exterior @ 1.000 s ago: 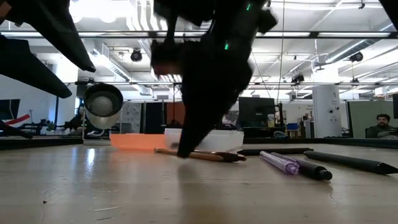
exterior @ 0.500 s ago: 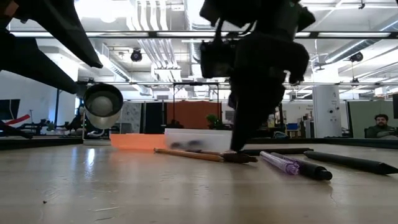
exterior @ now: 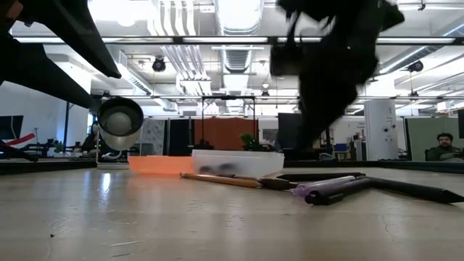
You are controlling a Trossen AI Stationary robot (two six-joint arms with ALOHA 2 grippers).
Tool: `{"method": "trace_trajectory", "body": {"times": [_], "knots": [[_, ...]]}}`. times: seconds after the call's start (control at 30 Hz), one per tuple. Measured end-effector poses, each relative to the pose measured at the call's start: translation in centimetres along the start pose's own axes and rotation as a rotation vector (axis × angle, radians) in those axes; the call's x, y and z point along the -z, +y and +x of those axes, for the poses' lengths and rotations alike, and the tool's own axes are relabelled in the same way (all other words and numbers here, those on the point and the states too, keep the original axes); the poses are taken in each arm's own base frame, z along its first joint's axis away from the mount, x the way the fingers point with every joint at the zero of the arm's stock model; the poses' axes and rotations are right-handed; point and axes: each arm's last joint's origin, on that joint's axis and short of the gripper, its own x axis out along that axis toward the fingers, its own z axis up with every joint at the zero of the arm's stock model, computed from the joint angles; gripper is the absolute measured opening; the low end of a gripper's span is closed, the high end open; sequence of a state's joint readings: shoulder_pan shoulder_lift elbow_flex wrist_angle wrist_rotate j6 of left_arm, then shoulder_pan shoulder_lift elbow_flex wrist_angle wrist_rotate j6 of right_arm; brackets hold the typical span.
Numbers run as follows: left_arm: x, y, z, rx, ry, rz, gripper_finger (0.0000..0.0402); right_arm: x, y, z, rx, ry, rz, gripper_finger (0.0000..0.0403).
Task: Pick & place school supplies into a supply box
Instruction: Put the yellow pencil into the orange supply box
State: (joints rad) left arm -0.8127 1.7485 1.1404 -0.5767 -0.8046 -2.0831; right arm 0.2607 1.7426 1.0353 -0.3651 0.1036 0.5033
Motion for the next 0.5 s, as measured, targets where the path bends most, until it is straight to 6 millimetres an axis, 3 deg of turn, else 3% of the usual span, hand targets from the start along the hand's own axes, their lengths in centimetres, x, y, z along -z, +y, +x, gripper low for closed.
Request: {"method": "trace_trajectory", "body": {"times": [0.1,0.27,0.5], "knots": [[-0.1,0.0,0.1,0.003,-0.008,0.005,0.0140,-0.5,0.3,-0.4,-0.127,-0.024,0.042,0.0048],[-0.2,-0.1,0.2,0.001,-0.014,0.005,0.0140,-0.7,1.3,1.2,-0.223,0.034,0.074,0.0048],[-0.2,-0.1,0.2,0.003,-0.013,0.000,0.0140,-1.1,3.2,3.0,-0.239,0.061,0.043,0.0048]]}}
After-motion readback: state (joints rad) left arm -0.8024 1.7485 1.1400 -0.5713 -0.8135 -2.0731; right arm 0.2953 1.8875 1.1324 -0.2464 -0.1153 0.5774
